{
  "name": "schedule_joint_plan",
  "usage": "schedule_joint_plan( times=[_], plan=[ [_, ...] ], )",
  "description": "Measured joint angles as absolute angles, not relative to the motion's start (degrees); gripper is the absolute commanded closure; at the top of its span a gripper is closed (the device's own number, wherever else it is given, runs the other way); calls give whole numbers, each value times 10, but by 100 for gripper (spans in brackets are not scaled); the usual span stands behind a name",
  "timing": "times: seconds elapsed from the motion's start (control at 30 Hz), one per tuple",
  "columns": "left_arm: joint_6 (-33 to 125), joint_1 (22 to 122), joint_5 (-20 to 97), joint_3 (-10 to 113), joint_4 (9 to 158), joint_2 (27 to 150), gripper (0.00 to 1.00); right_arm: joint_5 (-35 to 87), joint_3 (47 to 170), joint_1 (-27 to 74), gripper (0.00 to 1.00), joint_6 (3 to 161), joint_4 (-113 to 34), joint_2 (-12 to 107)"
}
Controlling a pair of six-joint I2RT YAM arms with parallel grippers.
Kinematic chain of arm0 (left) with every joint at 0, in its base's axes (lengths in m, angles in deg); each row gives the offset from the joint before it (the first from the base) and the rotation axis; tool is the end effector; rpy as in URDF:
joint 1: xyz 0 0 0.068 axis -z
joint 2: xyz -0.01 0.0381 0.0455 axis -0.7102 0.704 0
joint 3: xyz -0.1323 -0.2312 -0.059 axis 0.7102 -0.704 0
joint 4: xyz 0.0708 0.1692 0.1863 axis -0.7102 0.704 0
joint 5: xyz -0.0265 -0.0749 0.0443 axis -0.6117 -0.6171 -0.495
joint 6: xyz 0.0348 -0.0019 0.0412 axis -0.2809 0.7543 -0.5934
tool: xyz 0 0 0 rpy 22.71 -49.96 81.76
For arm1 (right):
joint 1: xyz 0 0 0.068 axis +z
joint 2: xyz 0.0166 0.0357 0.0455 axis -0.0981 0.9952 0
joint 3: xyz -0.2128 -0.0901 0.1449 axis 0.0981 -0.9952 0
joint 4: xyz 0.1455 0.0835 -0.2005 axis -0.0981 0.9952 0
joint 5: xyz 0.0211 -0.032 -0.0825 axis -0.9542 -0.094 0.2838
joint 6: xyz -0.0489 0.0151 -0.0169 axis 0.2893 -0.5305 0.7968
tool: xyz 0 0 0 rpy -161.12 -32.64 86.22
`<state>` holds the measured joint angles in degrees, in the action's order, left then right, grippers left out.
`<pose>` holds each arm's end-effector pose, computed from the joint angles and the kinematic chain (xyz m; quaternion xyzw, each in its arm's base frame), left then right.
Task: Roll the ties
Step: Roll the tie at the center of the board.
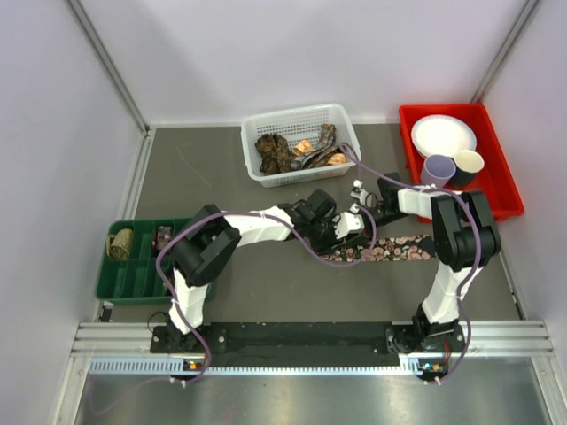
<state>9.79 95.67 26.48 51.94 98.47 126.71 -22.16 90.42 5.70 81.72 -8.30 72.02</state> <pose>0.2547 -0.3276 0.1535 0.6113 0.7094 -0.2338 0.2615 0.3030 0.0908 0.1336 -0.0744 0.8774 0.4739 0.0028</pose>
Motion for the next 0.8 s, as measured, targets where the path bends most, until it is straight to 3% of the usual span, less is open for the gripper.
schedule_joint_plan(
  times=[0.17,0.8],
  plan=[
    [94,956,257,506,972,1260,93,-162,904,57,80,830,-70,756],
    [88,944,202,381,824,1211,100,-159,933,56,79,839,-25,786]
  ],
)
